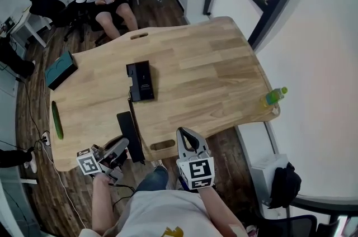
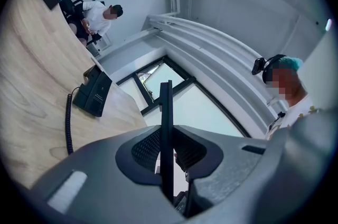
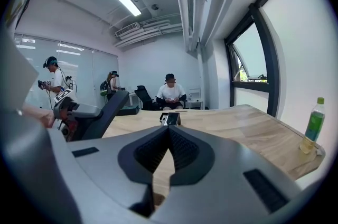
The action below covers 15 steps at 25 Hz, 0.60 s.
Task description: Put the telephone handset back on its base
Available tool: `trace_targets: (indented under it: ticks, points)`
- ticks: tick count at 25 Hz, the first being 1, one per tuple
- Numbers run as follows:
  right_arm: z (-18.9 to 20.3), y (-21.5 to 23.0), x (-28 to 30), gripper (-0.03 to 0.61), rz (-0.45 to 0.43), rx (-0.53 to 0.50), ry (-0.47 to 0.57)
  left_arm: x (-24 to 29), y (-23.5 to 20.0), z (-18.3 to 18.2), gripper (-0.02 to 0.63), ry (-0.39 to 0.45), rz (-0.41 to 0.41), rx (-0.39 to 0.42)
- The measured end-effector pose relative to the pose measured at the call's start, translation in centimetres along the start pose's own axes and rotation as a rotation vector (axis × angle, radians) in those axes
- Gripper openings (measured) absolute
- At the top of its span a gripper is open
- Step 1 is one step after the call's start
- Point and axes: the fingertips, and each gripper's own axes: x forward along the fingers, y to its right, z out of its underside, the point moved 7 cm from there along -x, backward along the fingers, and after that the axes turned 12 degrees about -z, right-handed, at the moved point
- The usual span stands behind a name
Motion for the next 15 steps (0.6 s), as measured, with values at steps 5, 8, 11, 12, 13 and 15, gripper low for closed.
trace_targets:
  ticks: [5,8,11,12,13,15]
  points:
    - [-0.6,1.2,3.1,0.003,0.035,0.013,-0.024,1.6,-2.4,-3.1,0.069,-0.010,0.009,-0.027]
    - [-0.7,1.6,4.7,0.003,0.052,0.024,-0.039,2.3,-3.6,-4.5,0.069,-0.024,0.019,-0.040]
    - [-1.0,1.9,6.6,0.003,0.065,0.026,-0.046,3.0,-5.0,-5.8,0.069,-0.033,0.029,-0.054]
    - [-1.2,2.0,7.1,0.003,0.069,0.025,-0.047,3.1,-5.5,-6.2,0.069,-0.036,0.030,-0.060]
    - [-1.3,2.0,7.7,0.003,0.074,0.026,-0.050,3.3,-5.9,-6.6,0.069,-0.038,0.031,-0.068]
    - [-1.5,2.1,8.6,0.003,0.084,0.027,-0.054,3.6,-6.7,-7.4,0.069,-0.042,0.040,-0.082]
